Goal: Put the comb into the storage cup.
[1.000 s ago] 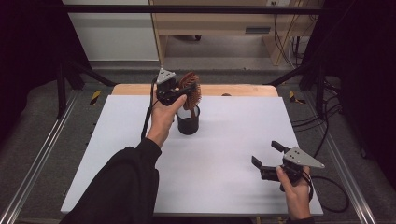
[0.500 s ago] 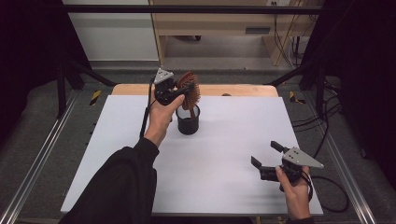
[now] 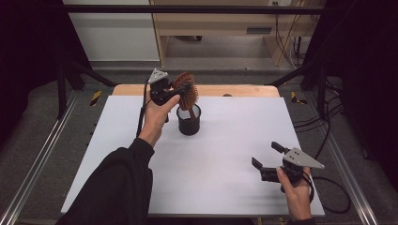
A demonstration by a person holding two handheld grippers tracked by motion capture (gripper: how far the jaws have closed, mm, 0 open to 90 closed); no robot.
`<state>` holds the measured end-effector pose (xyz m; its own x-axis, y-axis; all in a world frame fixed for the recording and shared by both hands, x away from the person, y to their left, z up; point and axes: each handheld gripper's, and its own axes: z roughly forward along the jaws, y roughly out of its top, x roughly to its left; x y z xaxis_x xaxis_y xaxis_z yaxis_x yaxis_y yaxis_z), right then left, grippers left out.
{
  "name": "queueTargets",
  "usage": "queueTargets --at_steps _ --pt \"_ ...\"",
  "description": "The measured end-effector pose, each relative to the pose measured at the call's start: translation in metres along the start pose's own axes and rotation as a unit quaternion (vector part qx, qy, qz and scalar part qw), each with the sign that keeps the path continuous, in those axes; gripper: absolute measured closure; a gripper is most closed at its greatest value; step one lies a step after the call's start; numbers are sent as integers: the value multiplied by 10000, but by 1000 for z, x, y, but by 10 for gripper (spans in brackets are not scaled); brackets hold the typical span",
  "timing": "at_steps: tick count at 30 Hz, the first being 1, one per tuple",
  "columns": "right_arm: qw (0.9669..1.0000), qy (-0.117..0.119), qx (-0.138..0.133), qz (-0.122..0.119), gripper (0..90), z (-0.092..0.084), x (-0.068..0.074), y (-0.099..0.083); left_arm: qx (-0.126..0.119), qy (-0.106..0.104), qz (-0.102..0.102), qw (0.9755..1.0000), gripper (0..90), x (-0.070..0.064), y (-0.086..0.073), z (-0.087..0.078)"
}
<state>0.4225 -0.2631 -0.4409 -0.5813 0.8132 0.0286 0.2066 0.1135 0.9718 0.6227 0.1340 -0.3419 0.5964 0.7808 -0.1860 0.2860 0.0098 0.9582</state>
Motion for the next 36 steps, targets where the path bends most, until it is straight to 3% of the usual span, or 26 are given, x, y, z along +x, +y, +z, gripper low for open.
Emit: queueTargets --at_steps 6,36 --pt "10000 -1 13 -2 33 0 0 0 -13 6 -125 9999 483 8 -2 -2" --pt "10000 12 56 -7 33 2 1 -1 43 -6 -342 9994 448 35 -8 -8"
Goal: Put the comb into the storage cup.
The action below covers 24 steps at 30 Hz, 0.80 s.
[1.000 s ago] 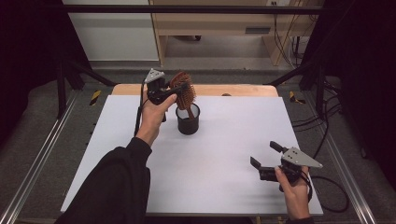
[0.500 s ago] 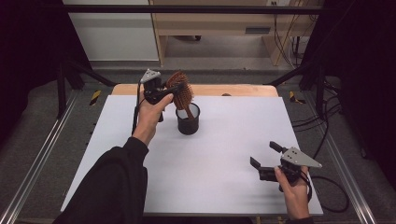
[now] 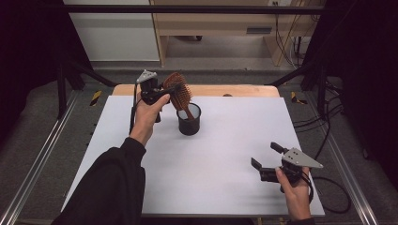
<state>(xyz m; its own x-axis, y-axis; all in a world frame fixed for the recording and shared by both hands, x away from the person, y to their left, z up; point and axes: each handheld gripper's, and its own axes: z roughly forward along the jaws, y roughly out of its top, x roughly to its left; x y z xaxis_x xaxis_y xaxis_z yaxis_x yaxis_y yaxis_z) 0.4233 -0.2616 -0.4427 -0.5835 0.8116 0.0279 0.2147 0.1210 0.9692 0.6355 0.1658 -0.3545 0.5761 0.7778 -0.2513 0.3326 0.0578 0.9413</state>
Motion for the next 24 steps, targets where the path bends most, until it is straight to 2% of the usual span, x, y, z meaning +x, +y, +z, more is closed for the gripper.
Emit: queueTargets --at_steps 24 --pt "10000 18 29 -7 33 1 0 -1 32 139 -167 9998 413 13 -6 -4"
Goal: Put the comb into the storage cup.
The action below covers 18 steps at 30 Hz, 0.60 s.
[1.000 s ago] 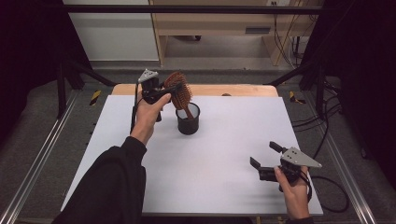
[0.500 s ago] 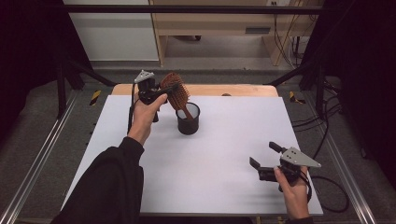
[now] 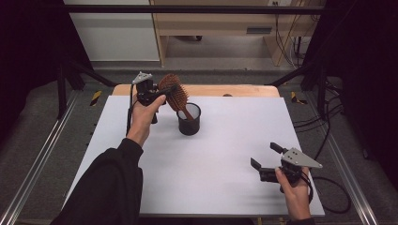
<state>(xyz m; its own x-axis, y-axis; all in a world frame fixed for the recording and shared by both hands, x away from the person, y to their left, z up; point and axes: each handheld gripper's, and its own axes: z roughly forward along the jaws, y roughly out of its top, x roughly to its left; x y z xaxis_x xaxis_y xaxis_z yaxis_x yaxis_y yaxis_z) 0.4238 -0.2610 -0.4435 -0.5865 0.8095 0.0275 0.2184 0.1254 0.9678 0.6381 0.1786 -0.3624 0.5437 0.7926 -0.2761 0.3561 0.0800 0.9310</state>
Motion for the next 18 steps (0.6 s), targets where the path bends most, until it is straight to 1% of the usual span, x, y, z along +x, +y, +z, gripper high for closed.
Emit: queueTargets --at_steps 7,10,12,18 --pt "10000 20 14 9 33 0 0 0 26 15 40 10000 399 -1 0 0" --pt "10000 26 15 10 33 0 0 0 56 62 68 9999 384 -1 0 0" --pt "10000 30 16 14 33 0 0 0 45 85 113 9999 375 -1 0 -1" --pt "10000 45 26 5 33 1 1 0 26 114 154 9998 370 -1 1 -3"
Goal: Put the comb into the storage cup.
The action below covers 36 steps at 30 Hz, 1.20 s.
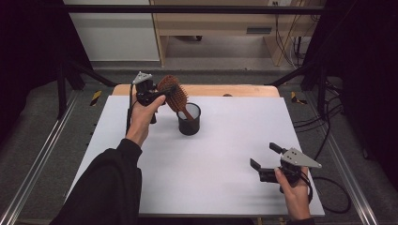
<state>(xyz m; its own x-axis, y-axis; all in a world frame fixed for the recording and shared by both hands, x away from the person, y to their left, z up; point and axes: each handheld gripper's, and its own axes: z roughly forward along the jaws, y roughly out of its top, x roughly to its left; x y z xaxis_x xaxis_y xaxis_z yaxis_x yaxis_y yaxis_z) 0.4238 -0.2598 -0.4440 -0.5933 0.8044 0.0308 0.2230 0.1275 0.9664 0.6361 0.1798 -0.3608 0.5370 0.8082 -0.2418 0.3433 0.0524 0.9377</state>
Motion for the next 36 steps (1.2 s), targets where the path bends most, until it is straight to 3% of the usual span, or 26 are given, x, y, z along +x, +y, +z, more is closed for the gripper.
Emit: queueTargets --at_steps 22,36 --pt "10000 26 8 -4 33 0 0 0 -42 93 140 9999 302 -3 0 0" --pt "10000 35 16 6 32 0 0 0 -66 167 66 9998 213 -1 0 -1"
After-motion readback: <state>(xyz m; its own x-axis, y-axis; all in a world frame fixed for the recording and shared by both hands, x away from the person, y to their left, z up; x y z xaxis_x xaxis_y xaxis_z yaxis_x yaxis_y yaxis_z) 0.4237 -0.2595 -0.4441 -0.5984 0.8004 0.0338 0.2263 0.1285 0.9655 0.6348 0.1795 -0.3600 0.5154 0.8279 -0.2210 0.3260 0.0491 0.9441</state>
